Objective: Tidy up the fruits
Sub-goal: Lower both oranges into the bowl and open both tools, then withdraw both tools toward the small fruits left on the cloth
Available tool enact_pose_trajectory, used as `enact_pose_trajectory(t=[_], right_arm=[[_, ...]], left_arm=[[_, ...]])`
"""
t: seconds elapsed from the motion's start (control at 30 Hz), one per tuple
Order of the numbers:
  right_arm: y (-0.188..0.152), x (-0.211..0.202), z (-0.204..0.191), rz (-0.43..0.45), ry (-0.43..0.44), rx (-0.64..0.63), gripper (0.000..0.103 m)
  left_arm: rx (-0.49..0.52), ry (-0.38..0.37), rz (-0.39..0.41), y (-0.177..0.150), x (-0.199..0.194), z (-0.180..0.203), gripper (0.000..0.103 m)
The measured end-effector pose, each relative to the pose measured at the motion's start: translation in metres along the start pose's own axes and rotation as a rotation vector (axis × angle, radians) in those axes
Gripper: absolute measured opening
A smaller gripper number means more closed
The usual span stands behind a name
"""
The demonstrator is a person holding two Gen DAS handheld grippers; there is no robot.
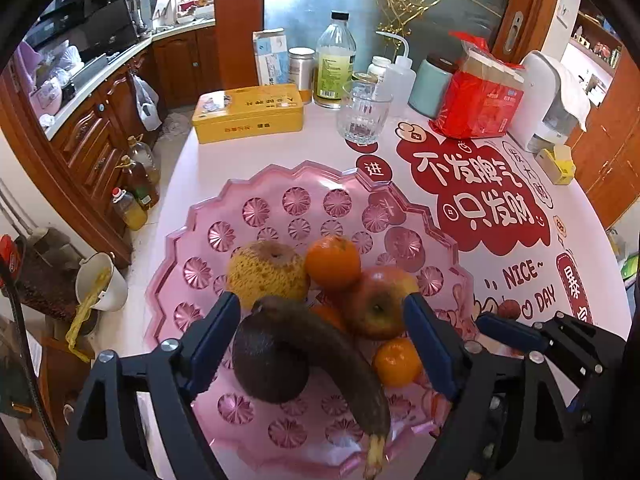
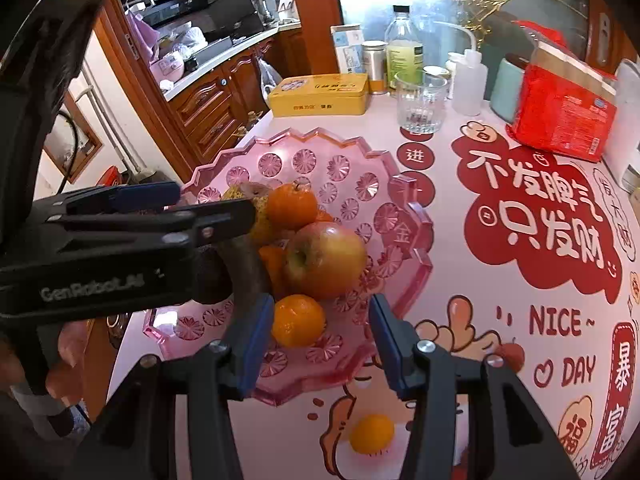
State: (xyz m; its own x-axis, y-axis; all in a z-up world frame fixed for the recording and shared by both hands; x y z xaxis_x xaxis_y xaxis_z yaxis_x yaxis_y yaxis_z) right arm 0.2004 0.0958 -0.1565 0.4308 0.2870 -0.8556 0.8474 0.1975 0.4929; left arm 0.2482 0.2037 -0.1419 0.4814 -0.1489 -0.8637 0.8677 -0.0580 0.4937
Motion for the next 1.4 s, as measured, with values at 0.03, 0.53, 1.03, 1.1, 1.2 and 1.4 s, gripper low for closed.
enact_pose_trajectory(t=[0.03,0.53,1.03,1.1,1.2,1.4], right_arm=[[-0.001,-0.003,0.001,0.004,-0.001,0.006,0.05],[-0.018,-0.057,-0.002,0.071,-0.015,0.025,0.05],[-0.047,-0.108,0.021,0.135,-0.046,0.095,0.051],[-0.049,-0.113,0.028,0.142,-0.047,0.111,0.051],[-0.054,-0.124,0.041,0.16,-0.055,0.13,0.051],[-0.062,-0.146,0.075,0.188,-0.094,0.14,0.051]], left_arm=[[-0.001,0.003,0.005,-0.002,-0.005,0.0,0.086],[0.033,-0.01,0.048,-0.038,-0.069,0.021,0.091],[0.094,-0.051,0.077,-0.061,-0.108,0.064,0.094],[0.111,-0.049,0.081,-0.062,-0.111,0.072,0.094],[0.13,-0.049,0.083,-0.064,-0.114,0.085,0.094],[0.129,-0.039,0.076,-0.069,-0.115,0.11,0.094]])
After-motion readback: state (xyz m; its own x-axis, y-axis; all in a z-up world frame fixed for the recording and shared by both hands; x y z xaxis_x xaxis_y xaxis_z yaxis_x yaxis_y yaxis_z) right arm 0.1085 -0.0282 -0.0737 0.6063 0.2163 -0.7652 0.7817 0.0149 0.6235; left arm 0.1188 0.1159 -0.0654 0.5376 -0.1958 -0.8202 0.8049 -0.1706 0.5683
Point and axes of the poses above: each gripper's, at about its wrist camera, not at the fingertips, and x roughly the way its jaws point, z to its right, y to its top, the point moved 8 cm from there along x, roughly the way its jaws point, and after that the axes turned 2 degrees about -z, right-handed, at the moved point
